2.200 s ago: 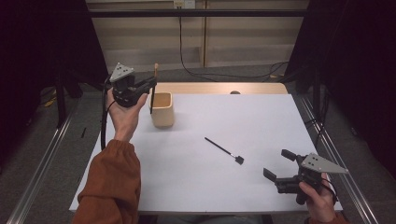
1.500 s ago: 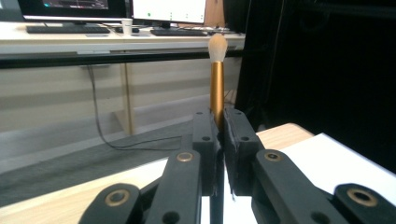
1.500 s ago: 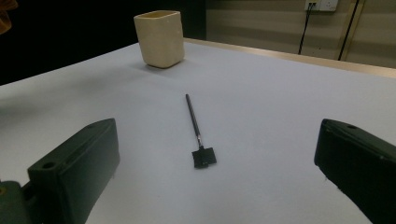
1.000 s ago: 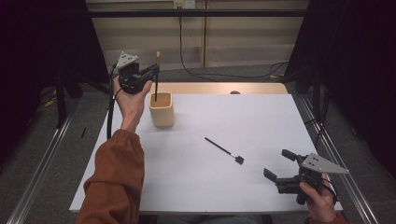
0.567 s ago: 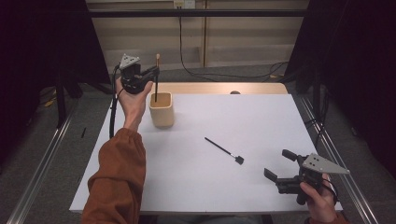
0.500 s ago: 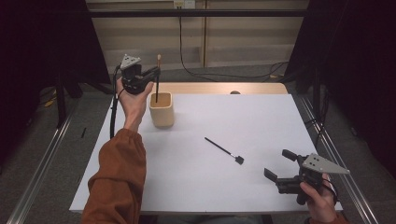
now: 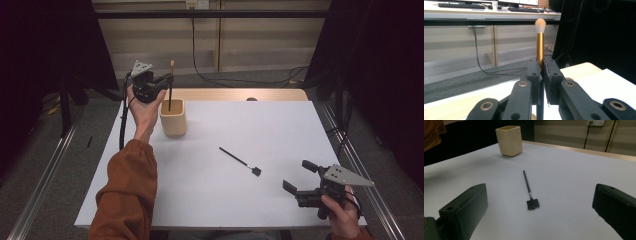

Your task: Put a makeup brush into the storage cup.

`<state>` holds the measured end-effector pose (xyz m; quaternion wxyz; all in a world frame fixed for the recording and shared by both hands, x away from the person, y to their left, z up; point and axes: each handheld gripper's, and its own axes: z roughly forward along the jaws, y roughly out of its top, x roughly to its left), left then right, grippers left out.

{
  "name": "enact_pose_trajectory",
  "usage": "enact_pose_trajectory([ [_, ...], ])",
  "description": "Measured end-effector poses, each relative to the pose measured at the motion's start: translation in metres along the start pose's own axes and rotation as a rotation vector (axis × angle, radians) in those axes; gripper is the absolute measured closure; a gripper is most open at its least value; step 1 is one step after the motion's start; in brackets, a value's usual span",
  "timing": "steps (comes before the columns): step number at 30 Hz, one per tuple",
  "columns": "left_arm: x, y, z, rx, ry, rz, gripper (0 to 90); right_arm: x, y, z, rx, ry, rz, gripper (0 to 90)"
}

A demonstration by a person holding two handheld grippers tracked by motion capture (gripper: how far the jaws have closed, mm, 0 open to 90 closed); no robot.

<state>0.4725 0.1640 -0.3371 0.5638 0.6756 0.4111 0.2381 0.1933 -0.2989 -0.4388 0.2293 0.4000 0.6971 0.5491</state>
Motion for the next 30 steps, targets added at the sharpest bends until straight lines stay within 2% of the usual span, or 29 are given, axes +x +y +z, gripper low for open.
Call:
enact_pose_trajectory([
  [2,0.001,-0.002,0.002,0.005,0.003,0.002,84.1,0.0,0.0,0.0,0.0,0.002,-0.002,0.0],
  [4,0.001,-0.005,0.005,0.022,0.021,0.028,84.1,0.0,0.0,0.0,0.001,0.001,-0.002,0.0],
  [8,0.004,-0.01,0.008,0.025,0.009,0.011,84.1,-0.001,0.0,0.0,0.0,-0.002,0.002,0.0],
  [19,0.006,-0.023,0.013,0.069,0.007,0.026,84.1,-0.001,0.0,0.0,0.002,-0.001,0.001,0.0],
  [20,0.007,-0.025,0.013,0.07,0.003,0.022,84.1,-0.001,0.0,0.0,0.002,-0.001,0.001,0.0],
  [22,0.009,-0.028,0.013,0.058,-0.007,-0.018,84.1,-0.001,0.0,0.0,0.002,0.0,0.0,0.0],
  [25,0.008,-0.031,0.013,0.074,0.011,0.015,84.2,-0.001,-0.001,0.0,0.003,0.0,0.003,0.0],
  [30,0.009,-0.038,0.014,0.081,0.006,0.0,84.1,-0.001,-0.001,0.0,0.003,0.001,0.002,0.0],
])
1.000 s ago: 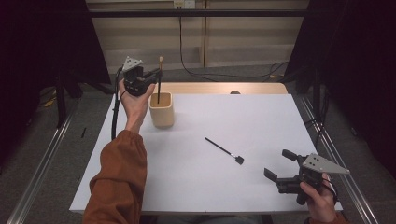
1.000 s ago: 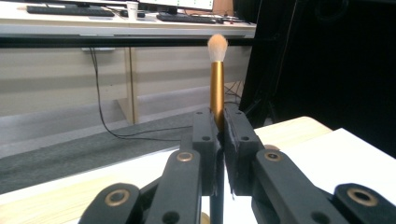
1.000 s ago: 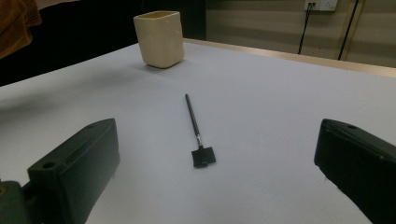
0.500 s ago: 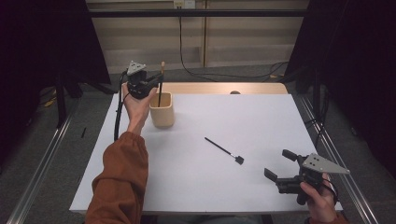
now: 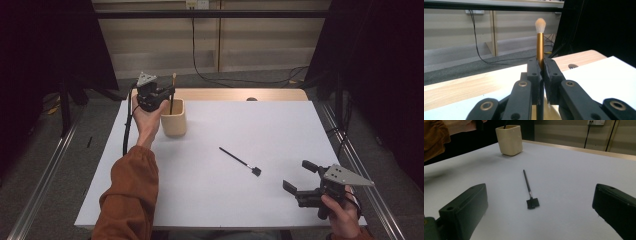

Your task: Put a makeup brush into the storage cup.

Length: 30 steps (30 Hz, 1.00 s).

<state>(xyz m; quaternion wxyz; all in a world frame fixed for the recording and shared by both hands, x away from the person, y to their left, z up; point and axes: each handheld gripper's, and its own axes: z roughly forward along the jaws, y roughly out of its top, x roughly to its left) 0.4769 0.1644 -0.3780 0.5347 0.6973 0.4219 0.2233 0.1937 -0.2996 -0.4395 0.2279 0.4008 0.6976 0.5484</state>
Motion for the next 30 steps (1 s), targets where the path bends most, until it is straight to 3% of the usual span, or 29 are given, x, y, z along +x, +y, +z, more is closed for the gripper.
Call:
enact_pose_trajectory([
  [5,0.001,-0.006,-0.001,0.005,0.009,-0.007,84.1,0.0,0.0,0.0,0.002,-0.001,-0.001,0.0],
  [8,0.0,-0.007,-0.002,0.016,0.017,0.018,84.1,0.0,0.0,0.0,0.0,-0.001,0.0,0.0],
  [19,0.005,-0.014,-0.006,0.018,0.019,-0.007,84.1,0.0,0.0,0.0,0.004,0.0,-0.006,0.0],
  [30,0.002,-0.016,-0.007,0.024,0.011,-0.002,84.0,0.001,0.0,0.001,0.005,0.002,-0.004,0.0],
])
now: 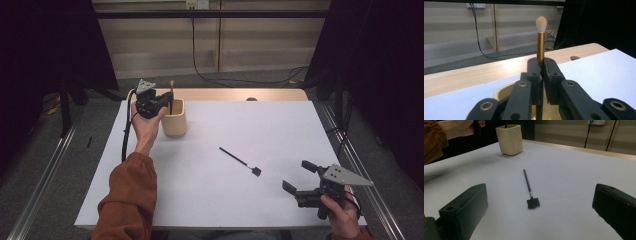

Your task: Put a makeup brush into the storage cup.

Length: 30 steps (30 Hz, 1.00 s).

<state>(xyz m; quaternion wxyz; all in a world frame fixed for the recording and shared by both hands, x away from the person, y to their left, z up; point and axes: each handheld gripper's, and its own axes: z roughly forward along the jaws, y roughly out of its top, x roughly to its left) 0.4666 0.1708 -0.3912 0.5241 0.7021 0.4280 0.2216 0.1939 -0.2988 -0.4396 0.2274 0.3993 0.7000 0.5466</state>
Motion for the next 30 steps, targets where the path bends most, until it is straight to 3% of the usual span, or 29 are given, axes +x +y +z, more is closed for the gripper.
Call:
enact_pose_trajectory([
  [3,0.001,-0.001,0.001,0.006,-0.007,-0.012,83.3,0.0,0.0,0.0,0.0,-0.001,0.001,0.0],
  [7,0.0,-0.001,0.001,0.013,0.015,-0.01,78.1,0.0,0.0,0.0,-0.002,0.006,0.0,0.0],
  [9,0.001,-0.001,0.001,0.008,0.023,-0.022,66.8,0.001,0.0,0.0,-0.002,0.008,-0.001,0.0],
  [11,0.002,0.0,-0.001,0.007,0.031,-0.033,65.3,0.0,0.0,0.0,-0.002,0.007,-0.001,0.0],
  [16,0.001,0.002,-0.004,0.007,0.038,-0.021,41.0,0.0,0.0,0.0,-0.001,0.006,0.001,0.0],
  [18,0.003,0.003,-0.005,0.007,0.03,-0.046,28.0,0.001,0.0,0.0,-0.002,0.008,0.003,0.0],
  [22,0.004,0.004,-0.008,0.01,0.034,-0.056,14.6,0.001,0.0,0.0,-0.003,0.008,0.004,0.0],
  [26,0.004,0.006,-0.012,-0.009,0.016,-0.071,7.1,0.001,0.0,0.001,-0.002,0.006,0.007,0.0],
  [30,-0.001,0.007,-0.015,-0.006,0.003,-0.014,4.6,0.001,0.0,0.001,-0.002,0.007,0.006,0.0],
])
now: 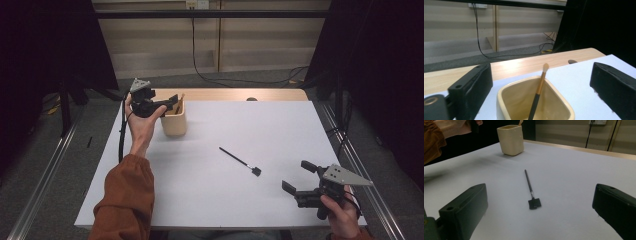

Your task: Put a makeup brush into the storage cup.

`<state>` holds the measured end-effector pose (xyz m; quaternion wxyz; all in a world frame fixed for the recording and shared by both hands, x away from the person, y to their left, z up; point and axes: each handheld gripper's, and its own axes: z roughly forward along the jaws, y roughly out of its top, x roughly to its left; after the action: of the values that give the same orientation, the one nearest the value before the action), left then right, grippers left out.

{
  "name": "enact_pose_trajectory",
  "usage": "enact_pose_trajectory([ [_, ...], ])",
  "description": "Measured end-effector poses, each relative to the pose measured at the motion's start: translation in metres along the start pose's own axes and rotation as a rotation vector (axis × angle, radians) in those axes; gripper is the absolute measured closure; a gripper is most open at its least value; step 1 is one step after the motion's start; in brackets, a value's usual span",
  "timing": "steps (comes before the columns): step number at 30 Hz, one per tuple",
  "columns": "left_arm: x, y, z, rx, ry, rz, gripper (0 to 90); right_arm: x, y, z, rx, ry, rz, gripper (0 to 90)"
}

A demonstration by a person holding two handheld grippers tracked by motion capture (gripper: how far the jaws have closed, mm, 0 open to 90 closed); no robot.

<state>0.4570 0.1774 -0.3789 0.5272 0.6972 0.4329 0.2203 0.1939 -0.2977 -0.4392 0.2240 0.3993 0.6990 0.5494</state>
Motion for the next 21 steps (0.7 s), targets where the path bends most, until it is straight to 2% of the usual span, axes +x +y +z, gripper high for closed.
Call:
enact_pose_trajectory([
  [2,-0.002,-0.001,-0.003,-0.003,-0.01,0.018,3.8,0.0,0.0,0.0,-0.001,0.001,-0.001,0.0],
  [4,-0.004,-0.001,-0.005,-0.006,-0.014,0.018,3.8,0.0,0.0,0.0,0.0,0.002,-0.003,0.0],
  [8,-0.006,-0.002,-0.009,-0.007,0.0,0.028,3.8,0.0,0.0,0.0,-0.001,0.002,-0.005,0.0],
  [13,-0.011,-0.006,-0.016,0.004,0.023,0.067,3.0,0.0,0.0,0.0,0.0,0.003,-0.005,0.0],
  [21,-0.013,-0.015,-0.027,-0.001,0.025,0.062,3.3,0.0,0.0,0.0,-0.003,0.007,-0.005,0.0],
])
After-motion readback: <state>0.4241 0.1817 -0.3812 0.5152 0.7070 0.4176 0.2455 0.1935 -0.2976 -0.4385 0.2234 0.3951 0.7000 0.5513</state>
